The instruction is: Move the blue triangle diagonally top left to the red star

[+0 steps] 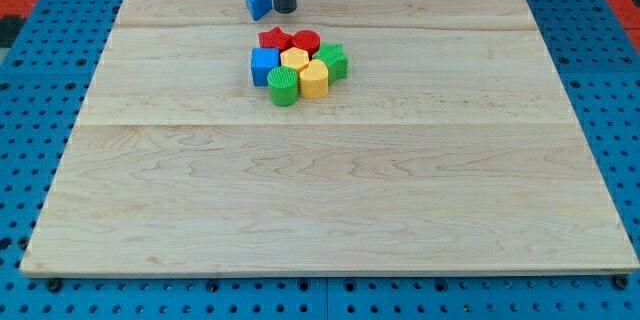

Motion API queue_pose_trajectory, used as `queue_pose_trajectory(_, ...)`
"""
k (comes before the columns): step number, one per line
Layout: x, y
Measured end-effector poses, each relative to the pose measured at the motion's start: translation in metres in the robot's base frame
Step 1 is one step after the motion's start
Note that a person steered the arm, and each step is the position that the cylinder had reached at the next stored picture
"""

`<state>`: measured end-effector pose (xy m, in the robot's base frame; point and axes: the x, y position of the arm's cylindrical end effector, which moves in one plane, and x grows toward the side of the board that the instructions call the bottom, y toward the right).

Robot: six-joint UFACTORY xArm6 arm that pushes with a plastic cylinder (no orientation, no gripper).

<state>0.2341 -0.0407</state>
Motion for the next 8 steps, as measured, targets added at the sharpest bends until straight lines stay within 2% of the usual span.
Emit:
queue_pose_trajectory(1,-0.029,0.011)
queue_pose_trajectory(2,-0.018,0.004)
queue_pose_trajectory(3,0.018,-0.011)
queue_pose_trajectory(4,0.012,-0.001)
queue_pose_trajectory(5,-0.026,0.023)
queue_pose_trajectory(6,-0.033,0.002)
queue_pose_trajectory(8,-0.021,-0.056)
